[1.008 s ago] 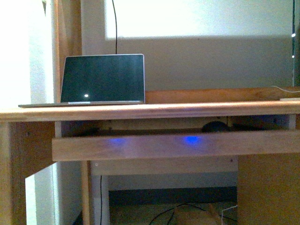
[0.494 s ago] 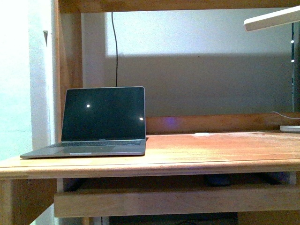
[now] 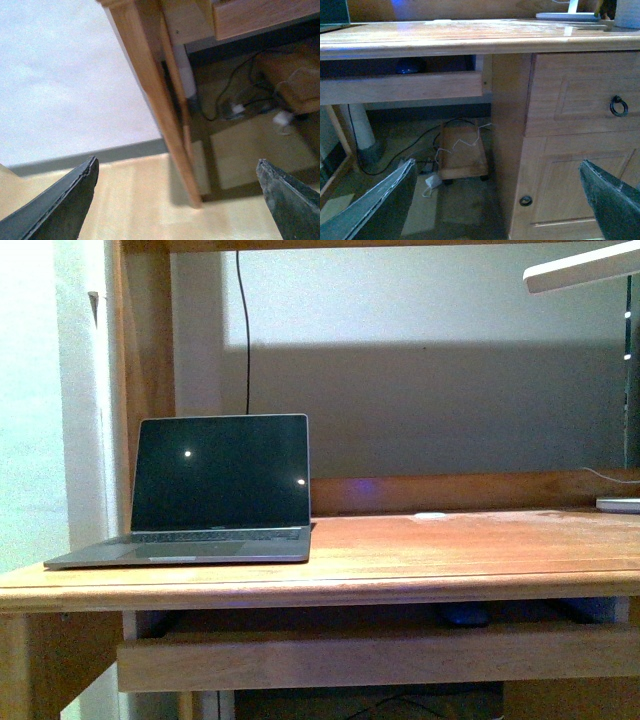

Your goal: Place mouse

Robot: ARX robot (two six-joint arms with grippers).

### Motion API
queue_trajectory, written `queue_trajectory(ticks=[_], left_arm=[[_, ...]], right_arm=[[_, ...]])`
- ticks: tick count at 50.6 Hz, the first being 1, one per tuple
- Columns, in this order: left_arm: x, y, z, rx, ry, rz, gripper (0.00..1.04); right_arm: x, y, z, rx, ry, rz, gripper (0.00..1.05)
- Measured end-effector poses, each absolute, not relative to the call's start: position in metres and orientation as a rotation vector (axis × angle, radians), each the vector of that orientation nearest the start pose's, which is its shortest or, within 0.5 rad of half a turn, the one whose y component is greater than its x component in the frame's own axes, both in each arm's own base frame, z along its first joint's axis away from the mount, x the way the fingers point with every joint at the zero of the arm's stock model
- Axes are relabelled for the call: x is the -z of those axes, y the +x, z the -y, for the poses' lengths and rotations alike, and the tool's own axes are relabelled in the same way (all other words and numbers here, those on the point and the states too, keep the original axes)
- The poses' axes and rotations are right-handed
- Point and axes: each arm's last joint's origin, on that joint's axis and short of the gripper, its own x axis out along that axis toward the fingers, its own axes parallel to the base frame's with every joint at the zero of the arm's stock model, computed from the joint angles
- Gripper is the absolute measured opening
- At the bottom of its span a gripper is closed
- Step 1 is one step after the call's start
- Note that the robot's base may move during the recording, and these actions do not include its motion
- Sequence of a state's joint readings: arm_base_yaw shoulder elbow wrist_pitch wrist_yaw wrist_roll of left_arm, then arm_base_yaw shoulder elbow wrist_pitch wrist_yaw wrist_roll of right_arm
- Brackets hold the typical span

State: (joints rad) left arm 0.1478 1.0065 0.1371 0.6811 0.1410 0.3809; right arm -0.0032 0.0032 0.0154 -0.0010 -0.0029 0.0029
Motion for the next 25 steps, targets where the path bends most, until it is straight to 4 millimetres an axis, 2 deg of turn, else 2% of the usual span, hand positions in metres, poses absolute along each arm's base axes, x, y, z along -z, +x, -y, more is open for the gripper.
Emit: queue_trajectory(ticks=[2, 6, 11, 16, 25], left_arm=[[-0.161, 0.189, -0.025, 0.022, 0.437, -0.167, 0.97], [-0.16, 0.227, -0.03, 0.027, 0.687, -0.108, 0.97], [-0.145, 0.271, -0.029, 0.152, 0.987, -0.057, 0.97], [-0.142, 0.303, -0.023, 0.232, 1.121, 0.009, 0.97], [-0.148, 0.35, -0.007, 0.304, 1.241, 0.158, 0.97]], right_arm=[[-0.168, 0.097, 0.0, 0.0, 0.003, 0.011, 0.97], [-0.168, 0.097, 0.0, 0.0, 0.003, 0.011, 0.97], [-0.168, 0.097, 0.0, 0.0, 0.003, 0.011, 0.97], [-0.168, 0.097, 0.0, 0.0, 0.003, 0.011, 0.97], [-0.168, 0.097, 0.0, 0.0, 0.003, 0.011, 0.97]])
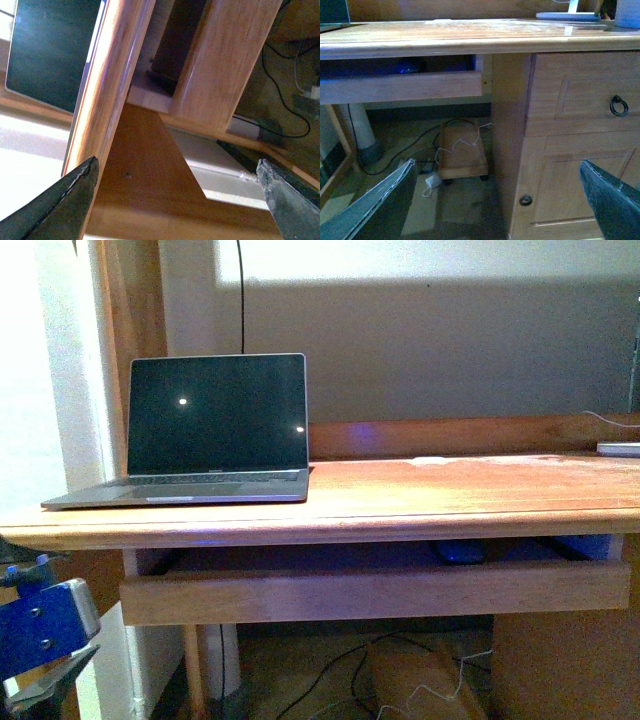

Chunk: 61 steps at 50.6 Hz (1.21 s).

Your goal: Place mouse

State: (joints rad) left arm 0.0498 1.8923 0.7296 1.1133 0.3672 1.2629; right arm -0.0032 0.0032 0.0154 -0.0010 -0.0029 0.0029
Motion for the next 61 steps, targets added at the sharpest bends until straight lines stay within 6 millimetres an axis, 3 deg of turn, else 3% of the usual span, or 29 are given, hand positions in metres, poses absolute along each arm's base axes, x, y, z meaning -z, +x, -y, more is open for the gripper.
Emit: queue_trajectory(ticks=[17, 30, 35, 43, 47, 61], left_arm=[[-0.12, 0.415, 0.019, 0.457, 1.261, 0.211, 0.97], [-0.111, 0.438, 0.026, 0.503, 1.307, 0.229, 0.97], [-0.112, 0.441, 0.029, 0.55, 1.318, 0.141, 0.97], [-0.13, 0.424, 0.035, 0.725, 1.148, -0.114, 0.97], [-0.143, 0.398, 0.036, 0.861, 1.001, -0.224, 0.97], [-0.152, 0.328, 0.045, 1.066, 0.66, -0.237, 0.97]], right_arm=[[-0.168, 0.097, 0.0, 0.0, 0.003, 0.011, 0.97], [-0.168, 0.097, 0.0, 0.0, 0.003, 0.011, 0.97], [-0.168, 0.097, 0.0, 0.0, 0.003, 0.011, 0.97], [-0.168, 0.097, 0.0, 0.0, 0.003, 0.011, 0.97], [-0.168, 0.097, 0.0, 0.003, 0.003, 0.011, 0.97], [-0.168, 0.097, 0.0, 0.003, 0.003, 0.011, 0.97]])
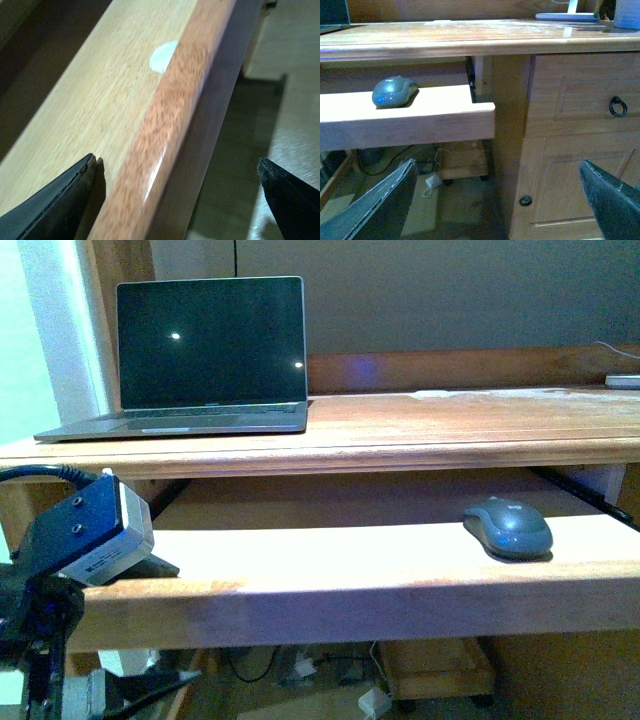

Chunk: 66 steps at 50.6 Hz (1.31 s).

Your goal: Place mouse

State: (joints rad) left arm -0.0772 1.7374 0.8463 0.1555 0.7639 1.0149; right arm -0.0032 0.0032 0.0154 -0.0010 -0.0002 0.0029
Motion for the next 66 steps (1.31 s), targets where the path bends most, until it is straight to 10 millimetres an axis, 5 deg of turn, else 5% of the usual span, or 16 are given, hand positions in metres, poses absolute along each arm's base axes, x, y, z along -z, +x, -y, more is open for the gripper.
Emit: queue_trajectory(ticks=[10, 22, 26, 32, 38, 43, 48, 55, 66], left_arm=[[-0.172, 0.29, 0.056, 1.046, 0.326, -0.278, 0.97], [-0.242, 0.257, 0.052, 0.751, -0.142, -0.086, 0.97], [-0.249, 0.243, 0.054, 0.546, -0.145, -0.031, 0.89], [-0.229, 0.219, 0.035, 0.037, -0.051, 0.002, 0.62], [-0.211, 0.199, 0.024, 0.005, -0.023, -0.015, 0.37], [-0.205, 0.188, 0.02, 0.012, -0.018, -0.008, 0.2], [-0.197, 0.177, 0.015, 0.003, -0.016, -0.003, 0.03], [-0.189, 0.164, 0.007, 0.026, -0.011, -0.005, 0.03], [-0.182, 0.15, 0.001, 0.004, -0.011, -0.006, 0.03]], right_arm=[[-0.168, 0.097, 0.0, 0.003, 0.003, 0.011, 0.97], [-0.168, 0.097, 0.0, 0.003, 0.003, 0.011, 0.97], [-0.168, 0.097, 0.0, 0.003, 0.002, 0.011, 0.97], [-0.168, 0.097, 0.0, 0.003, 0.003, 0.011, 0.97], [-0.172, 0.103, -0.001, -0.036, 0.014, -0.114, 0.97], [-0.198, 0.124, -0.001, -0.008, 0.011, -0.076, 0.97], [-0.244, 0.159, -0.008, -0.025, 0.001, 0.037, 0.97], [-0.285, 0.208, -0.037, -0.1, -0.051, 0.053, 0.97], [-0.273, 0.238, -0.094, -0.258, -0.206, -0.09, 0.97]])
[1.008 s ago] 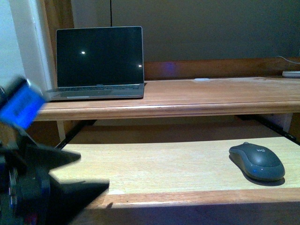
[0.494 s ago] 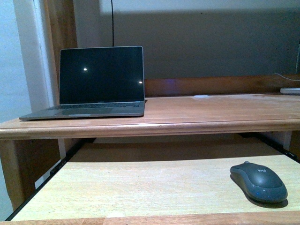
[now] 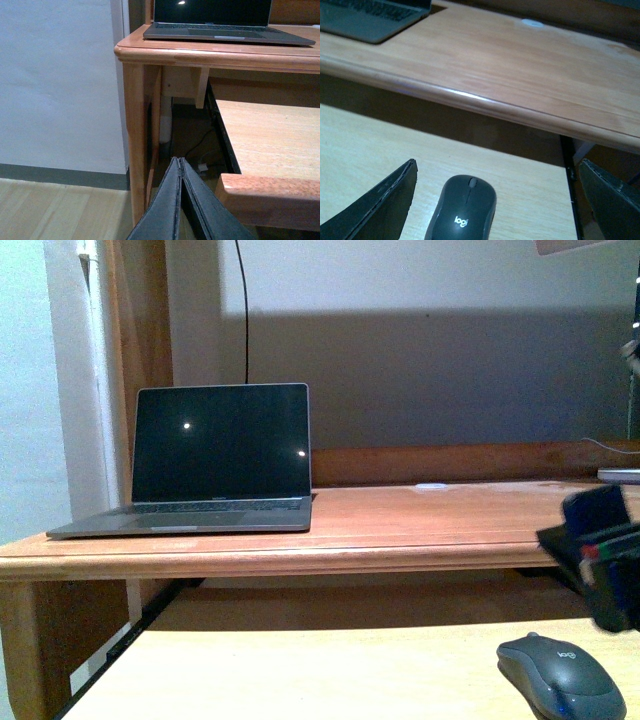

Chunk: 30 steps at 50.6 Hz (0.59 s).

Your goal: Place mouse

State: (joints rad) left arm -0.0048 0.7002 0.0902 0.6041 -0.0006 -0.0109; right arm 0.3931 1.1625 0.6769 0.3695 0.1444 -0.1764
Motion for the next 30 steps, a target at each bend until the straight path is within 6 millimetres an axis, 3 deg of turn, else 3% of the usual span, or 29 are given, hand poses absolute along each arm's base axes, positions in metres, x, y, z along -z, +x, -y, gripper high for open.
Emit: queue_trajectory(ticks=[13, 24, 30], left_arm=[[-0.175, 0.136, 0.001, 0.004, -0.011, -0.006, 0.03], [-0.168, 0.127, 0.001, 0.005, -0.011, 0.004, 0.03], [-0.168, 0.124, 0.001, 0.005, -0.011, 0.004, 0.03]], right_arm=[[-0.253, 0.236, -0.122, -0.257, -0.337, -0.183, 0.97], [-0.227, 0.244, -0.132, -0.242, -0.353, -0.317, 0.97], [-0.226, 0.25, -0.137, -0.228, -0.336, -0.332, 0.97]])
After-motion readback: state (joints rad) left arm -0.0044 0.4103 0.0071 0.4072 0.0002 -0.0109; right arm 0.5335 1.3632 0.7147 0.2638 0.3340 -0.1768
